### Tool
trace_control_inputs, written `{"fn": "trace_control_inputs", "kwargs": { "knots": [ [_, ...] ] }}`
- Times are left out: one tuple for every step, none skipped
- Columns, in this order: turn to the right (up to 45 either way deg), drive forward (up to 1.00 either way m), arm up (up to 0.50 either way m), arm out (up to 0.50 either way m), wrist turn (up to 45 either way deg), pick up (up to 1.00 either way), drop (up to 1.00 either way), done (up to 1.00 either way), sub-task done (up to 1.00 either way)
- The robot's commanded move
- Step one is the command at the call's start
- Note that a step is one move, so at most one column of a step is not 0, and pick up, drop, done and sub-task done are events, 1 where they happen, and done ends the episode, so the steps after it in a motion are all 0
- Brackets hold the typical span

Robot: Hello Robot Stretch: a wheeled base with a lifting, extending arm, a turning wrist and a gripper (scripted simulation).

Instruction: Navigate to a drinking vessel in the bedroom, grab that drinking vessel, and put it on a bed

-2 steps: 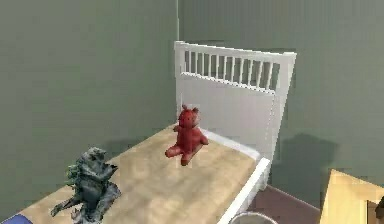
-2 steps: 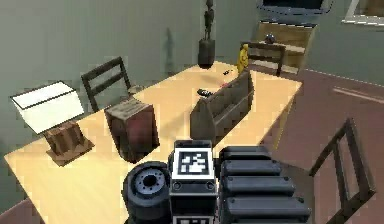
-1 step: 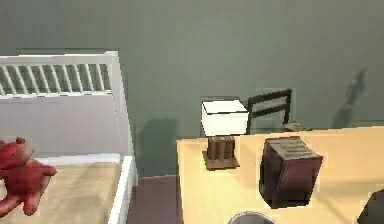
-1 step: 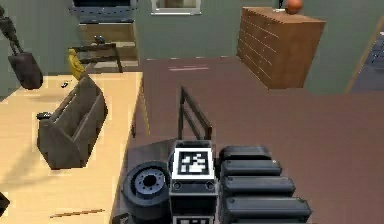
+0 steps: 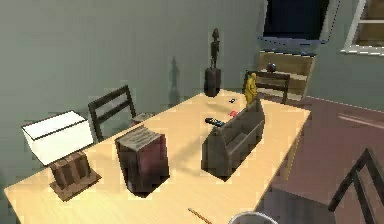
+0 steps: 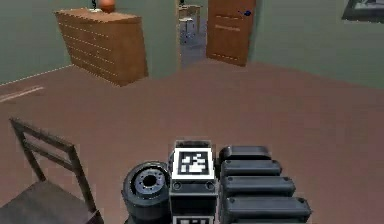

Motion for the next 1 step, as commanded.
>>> {"fn": "trace_control_inputs", "kwargs": {
  "knots": [
    [24.0,0.0,0.0,0.0,0.0,0.0,0.0,0.0,0.0]
  ]
}}
